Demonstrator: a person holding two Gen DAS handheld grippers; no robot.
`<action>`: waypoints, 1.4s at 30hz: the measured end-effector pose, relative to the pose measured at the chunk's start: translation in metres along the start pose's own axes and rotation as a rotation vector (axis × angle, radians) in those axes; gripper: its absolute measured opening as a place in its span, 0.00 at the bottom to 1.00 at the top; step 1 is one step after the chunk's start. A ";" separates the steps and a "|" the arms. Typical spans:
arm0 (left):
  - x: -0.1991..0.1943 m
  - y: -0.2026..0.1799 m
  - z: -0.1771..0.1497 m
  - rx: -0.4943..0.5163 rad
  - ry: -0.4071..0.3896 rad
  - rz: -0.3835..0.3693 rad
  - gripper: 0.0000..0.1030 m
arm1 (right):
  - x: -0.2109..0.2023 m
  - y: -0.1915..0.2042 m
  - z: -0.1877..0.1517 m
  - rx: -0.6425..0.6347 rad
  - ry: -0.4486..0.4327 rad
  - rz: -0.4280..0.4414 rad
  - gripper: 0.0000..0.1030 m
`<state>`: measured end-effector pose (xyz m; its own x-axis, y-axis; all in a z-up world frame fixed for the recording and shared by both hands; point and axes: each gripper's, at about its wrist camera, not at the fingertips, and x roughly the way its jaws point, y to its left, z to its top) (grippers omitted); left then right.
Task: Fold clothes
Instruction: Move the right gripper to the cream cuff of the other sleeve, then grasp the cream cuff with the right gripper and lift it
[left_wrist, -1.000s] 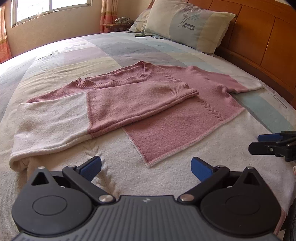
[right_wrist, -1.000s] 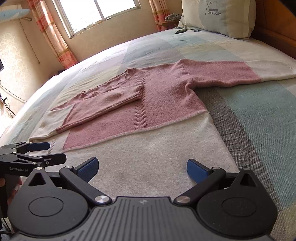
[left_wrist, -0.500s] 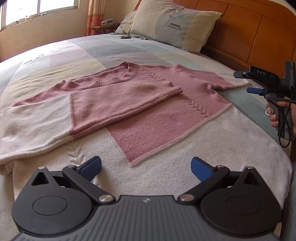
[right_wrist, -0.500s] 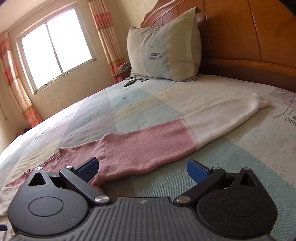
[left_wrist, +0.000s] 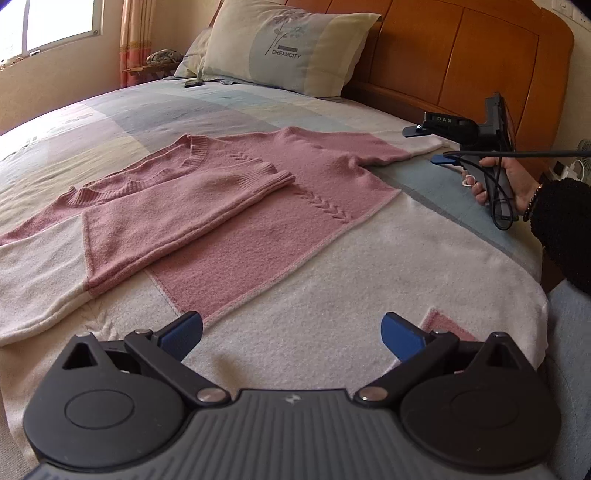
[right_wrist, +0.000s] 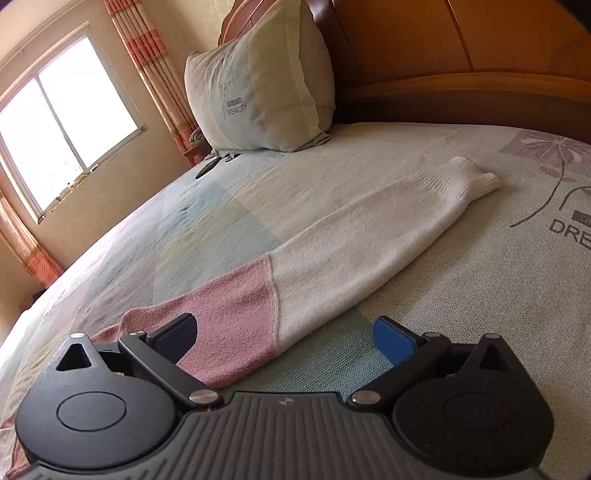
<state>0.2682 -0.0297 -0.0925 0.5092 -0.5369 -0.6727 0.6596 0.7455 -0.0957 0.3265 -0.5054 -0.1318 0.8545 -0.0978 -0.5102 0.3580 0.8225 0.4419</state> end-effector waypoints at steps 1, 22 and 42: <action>0.000 -0.003 0.000 0.009 -0.001 -0.009 0.99 | 0.002 0.000 0.001 -0.015 0.001 0.004 1.00; 0.007 -0.008 -0.008 0.049 -0.002 -0.038 0.99 | 0.040 -0.036 0.035 0.060 -0.070 0.140 1.00; 0.002 0.001 -0.005 0.001 -0.028 -0.032 0.99 | 0.059 -0.023 0.058 0.093 -0.088 0.192 1.00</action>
<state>0.2672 -0.0276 -0.0973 0.5029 -0.5715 -0.6484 0.6765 0.7273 -0.1163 0.3904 -0.5626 -0.1298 0.9384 0.0034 -0.3455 0.2155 0.7760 0.5928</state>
